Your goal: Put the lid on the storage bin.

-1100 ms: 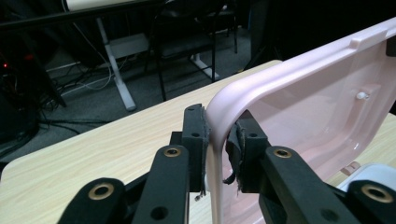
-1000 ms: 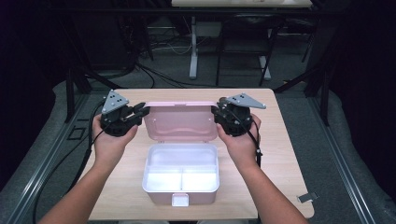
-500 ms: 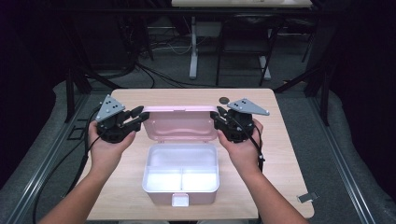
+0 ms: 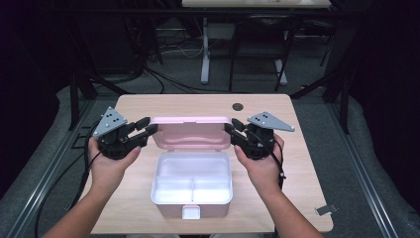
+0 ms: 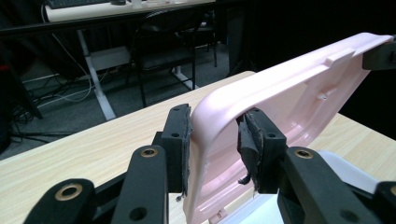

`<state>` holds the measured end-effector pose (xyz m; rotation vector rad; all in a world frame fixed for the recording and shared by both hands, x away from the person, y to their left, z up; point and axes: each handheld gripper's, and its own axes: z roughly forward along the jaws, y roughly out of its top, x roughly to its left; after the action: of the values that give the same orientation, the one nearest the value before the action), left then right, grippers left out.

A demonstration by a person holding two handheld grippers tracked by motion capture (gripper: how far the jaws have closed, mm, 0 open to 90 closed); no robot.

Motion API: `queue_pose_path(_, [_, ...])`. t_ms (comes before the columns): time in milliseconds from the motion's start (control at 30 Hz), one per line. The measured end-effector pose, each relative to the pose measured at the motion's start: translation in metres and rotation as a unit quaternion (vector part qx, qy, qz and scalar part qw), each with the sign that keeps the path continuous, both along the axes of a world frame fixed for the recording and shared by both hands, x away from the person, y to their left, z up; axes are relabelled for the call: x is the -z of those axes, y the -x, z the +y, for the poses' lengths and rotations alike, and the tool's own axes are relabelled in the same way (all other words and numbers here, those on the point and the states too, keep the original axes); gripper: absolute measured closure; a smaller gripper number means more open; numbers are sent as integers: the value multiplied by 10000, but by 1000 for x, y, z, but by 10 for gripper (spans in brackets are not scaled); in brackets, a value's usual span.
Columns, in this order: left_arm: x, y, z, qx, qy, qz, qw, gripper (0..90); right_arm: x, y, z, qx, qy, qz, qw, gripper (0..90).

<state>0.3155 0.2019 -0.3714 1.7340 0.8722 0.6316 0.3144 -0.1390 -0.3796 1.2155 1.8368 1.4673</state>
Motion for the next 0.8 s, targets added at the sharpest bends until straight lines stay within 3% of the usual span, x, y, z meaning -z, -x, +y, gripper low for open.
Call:
queue_pose_path(233, [4,2,3,64,150,13,9999,626,0,1,-2,-60,-71,-4,10000,704])
queue_pose_path(800, [4,8,4,102,143,17,9998,630,0,5,-2,-64,-71,-29,9999,704])
